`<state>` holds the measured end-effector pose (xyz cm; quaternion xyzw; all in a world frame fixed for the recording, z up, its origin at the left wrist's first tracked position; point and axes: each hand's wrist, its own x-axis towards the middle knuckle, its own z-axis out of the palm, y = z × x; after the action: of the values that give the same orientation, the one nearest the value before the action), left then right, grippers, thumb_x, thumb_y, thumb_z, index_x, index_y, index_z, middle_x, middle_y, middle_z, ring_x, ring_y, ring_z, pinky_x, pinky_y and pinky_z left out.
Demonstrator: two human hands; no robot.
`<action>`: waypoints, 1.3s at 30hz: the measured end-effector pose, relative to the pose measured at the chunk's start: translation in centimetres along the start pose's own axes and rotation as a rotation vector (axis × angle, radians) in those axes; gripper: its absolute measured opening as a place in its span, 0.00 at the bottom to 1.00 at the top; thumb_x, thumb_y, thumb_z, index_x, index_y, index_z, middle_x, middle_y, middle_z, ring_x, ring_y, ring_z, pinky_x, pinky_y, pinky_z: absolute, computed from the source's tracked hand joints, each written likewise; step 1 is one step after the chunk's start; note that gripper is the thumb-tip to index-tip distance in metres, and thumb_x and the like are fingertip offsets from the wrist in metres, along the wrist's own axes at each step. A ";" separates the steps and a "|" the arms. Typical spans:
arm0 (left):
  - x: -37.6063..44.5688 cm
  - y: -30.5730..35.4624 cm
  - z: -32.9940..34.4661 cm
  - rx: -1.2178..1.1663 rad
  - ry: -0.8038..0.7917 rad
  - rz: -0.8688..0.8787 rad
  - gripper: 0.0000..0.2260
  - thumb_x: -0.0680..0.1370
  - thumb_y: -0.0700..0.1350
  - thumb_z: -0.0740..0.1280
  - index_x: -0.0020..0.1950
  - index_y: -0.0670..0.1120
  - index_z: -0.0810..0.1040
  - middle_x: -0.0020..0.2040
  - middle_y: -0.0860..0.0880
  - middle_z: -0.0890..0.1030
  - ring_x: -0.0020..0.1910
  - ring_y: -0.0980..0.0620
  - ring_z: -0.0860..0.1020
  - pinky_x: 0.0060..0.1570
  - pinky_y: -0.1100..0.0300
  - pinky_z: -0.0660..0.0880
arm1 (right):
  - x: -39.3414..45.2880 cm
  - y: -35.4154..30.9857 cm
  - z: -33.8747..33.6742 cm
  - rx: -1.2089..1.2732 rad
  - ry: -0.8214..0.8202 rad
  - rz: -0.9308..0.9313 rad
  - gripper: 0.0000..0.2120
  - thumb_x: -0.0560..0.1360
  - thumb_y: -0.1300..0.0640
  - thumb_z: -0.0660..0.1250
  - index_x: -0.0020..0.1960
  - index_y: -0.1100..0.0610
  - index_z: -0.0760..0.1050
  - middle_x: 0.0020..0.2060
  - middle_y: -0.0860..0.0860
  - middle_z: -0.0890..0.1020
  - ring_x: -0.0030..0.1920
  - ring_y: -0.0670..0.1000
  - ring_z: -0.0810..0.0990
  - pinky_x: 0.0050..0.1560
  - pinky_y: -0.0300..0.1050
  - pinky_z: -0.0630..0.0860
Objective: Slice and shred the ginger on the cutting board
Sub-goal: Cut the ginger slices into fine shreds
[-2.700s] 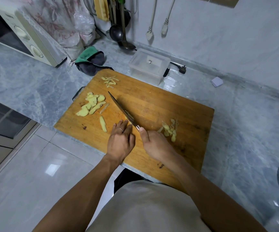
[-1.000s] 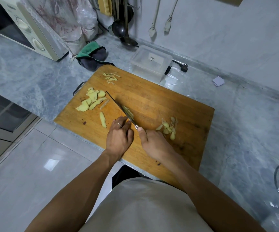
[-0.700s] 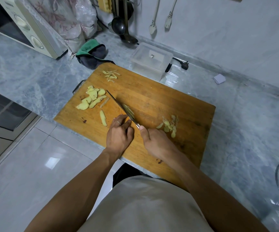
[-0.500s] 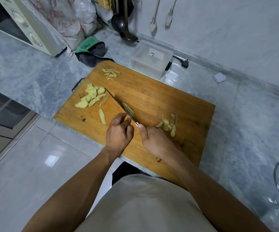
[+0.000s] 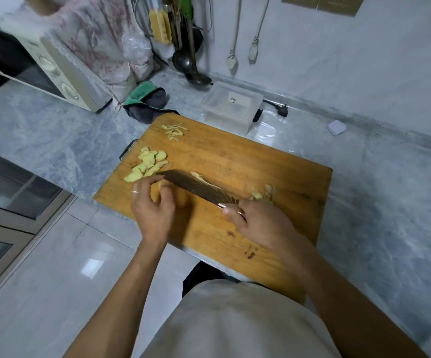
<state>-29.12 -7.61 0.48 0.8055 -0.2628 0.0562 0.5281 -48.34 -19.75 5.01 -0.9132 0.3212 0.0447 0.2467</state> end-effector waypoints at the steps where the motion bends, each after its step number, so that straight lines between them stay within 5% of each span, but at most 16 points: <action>1: 0.5 0.2 -0.2 0.044 -0.106 0.093 0.05 0.76 0.40 0.66 0.49 0.45 0.81 0.49 0.51 0.79 0.50 0.55 0.75 0.52 0.68 0.69 | 0.0 0.1 0.1 -0.064 0.008 -0.034 0.21 0.83 0.37 0.54 0.43 0.53 0.68 0.32 0.45 0.71 0.31 0.47 0.70 0.29 0.44 0.61; 6: 2.6 -0.3 1.0 0.339 -0.784 0.218 0.10 0.76 0.44 0.65 0.52 0.46 0.84 0.53 0.47 0.82 0.51 0.48 0.79 0.52 0.57 0.76 | -0.2 -0.5 0.4 -0.255 -0.028 -0.154 0.26 0.82 0.34 0.52 0.50 0.56 0.75 0.37 0.49 0.75 0.37 0.53 0.80 0.35 0.47 0.76; 12: 4.0 0.6 2.6 0.498 -1.036 0.099 0.17 0.80 0.42 0.62 0.68 0.46 0.77 0.68 0.46 0.78 0.66 0.45 0.75 0.62 0.58 0.70 | -0.5 -1.2 0.1 -0.341 -0.044 -0.176 0.28 0.83 0.34 0.50 0.55 0.57 0.76 0.36 0.50 0.74 0.34 0.53 0.75 0.31 0.45 0.66; 14: 4.4 0.8 2.7 0.461 -1.004 0.089 0.17 0.80 0.41 0.61 0.69 0.45 0.76 0.68 0.45 0.77 0.67 0.45 0.74 0.64 0.57 0.70 | -0.5 -1.2 -0.3 -0.342 -0.036 -0.178 0.28 0.83 0.34 0.50 0.56 0.57 0.75 0.38 0.51 0.77 0.36 0.54 0.77 0.33 0.45 0.68; 18: 4.8 1.4 2.3 0.347 -0.842 0.161 0.10 0.77 0.37 0.64 0.53 0.45 0.84 0.55 0.48 0.81 0.53 0.49 0.78 0.56 0.58 0.73 | -0.4 -1.4 -0.8 -0.357 0.011 -0.211 0.28 0.83 0.34 0.51 0.56 0.58 0.75 0.44 0.54 0.82 0.41 0.56 0.81 0.36 0.46 0.67; 22: 5.4 2.1 2.8 0.390 -0.912 0.220 0.09 0.78 0.39 0.66 0.55 0.45 0.84 0.55 0.49 0.82 0.51 0.52 0.78 0.50 0.64 0.69 | -0.2 -1.8 -1.1 -0.378 0.021 -0.222 0.29 0.82 0.34 0.51 0.57 0.58 0.75 0.45 0.55 0.82 0.43 0.57 0.82 0.36 0.46 0.66; 26: 6.5 1.5 4.0 0.362 -0.994 0.046 0.04 0.78 0.41 0.70 0.48 0.46 0.86 0.51 0.53 0.85 0.43 0.62 0.77 0.45 0.74 0.69 | -0.4 -2.0 -1.1 -0.400 0.018 -0.239 0.29 0.82 0.34 0.50 0.56 0.58 0.76 0.43 0.54 0.81 0.42 0.56 0.82 0.36 0.46 0.65; 30: 7.6 1.4 4.8 0.334 -1.017 -0.030 0.05 0.76 0.39 0.73 0.43 0.47 0.84 0.43 0.55 0.83 0.41 0.66 0.77 0.55 0.62 0.75 | -0.7 -1.7 -0.7 -0.412 -0.003 -0.232 0.29 0.82 0.33 0.50 0.55 0.57 0.76 0.39 0.52 0.79 0.40 0.55 0.83 0.36 0.45 0.67; 39: 10.5 1.8 4.9 0.018 -0.645 -0.129 0.07 0.77 0.37 0.71 0.44 0.49 0.83 0.42 0.55 0.81 0.44 0.58 0.79 0.52 0.63 0.76 | -0.8 -0.2 -0.7 -0.277 0.028 -0.145 0.27 0.81 0.32 0.52 0.50 0.54 0.75 0.38 0.49 0.80 0.37 0.49 0.79 0.38 0.46 0.78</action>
<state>-21.89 -16.31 3.75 0.8014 -0.3646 -0.2332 0.4128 -48.94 -19.47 5.87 -0.9598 0.2486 0.0580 0.1166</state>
